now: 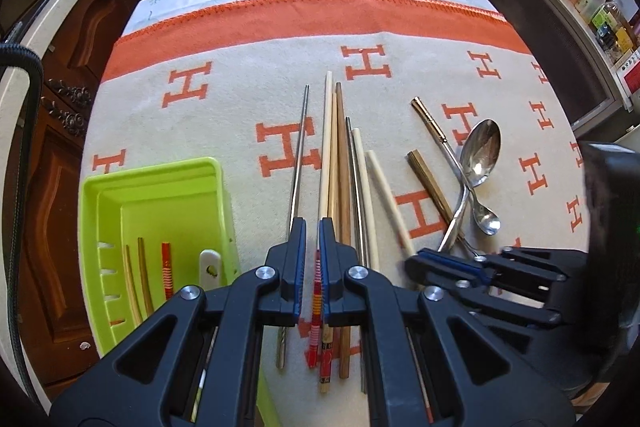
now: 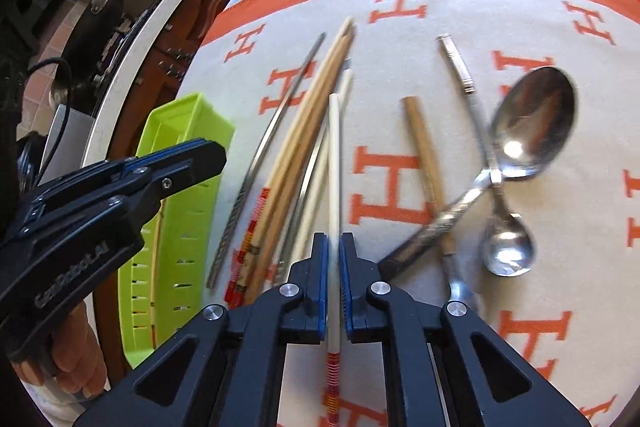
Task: Organize utensils
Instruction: 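Grasp a metal chopstick with the left tool while the right tool grasps a red-striped chopstick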
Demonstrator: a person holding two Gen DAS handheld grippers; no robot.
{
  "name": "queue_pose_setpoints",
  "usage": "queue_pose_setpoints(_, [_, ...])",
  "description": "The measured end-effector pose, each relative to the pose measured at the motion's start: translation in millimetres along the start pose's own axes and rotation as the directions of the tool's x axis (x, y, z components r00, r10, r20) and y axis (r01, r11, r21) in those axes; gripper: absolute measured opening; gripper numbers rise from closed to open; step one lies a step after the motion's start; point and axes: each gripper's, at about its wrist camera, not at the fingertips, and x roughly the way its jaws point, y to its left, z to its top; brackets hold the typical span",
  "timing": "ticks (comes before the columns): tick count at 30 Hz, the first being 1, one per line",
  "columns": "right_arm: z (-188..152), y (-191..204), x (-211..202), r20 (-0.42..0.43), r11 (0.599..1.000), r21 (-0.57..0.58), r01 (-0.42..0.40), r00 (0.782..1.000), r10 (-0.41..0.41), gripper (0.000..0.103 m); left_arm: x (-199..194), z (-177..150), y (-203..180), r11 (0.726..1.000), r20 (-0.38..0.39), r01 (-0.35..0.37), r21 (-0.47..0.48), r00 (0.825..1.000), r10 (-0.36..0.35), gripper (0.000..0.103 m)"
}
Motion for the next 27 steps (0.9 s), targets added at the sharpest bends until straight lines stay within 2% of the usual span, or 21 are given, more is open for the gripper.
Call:
queue_pose_setpoints(13, [-5,-21,-13,0.005,0.998,0.04,-0.049,0.999,0.048,0.006,39,13,18,0.997,-0.059,-0.032,-0.069,0.998,0.028,0.004])
queue_pose_setpoints(18, [-5,-24,-12,0.002,0.997,0.049,-0.062,0.998,0.062,0.006,43,16,17,0.998,-0.061,-0.023,-0.059,0.998,0.02,0.004])
queue_pose_setpoints(27, [-4,-25,-8,-0.01,0.995,0.066,-0.078,0.997,0.079,0.006,51,19,4,0.997,-0.088,-0.071,-0.012,0.994,0.07,0.004])
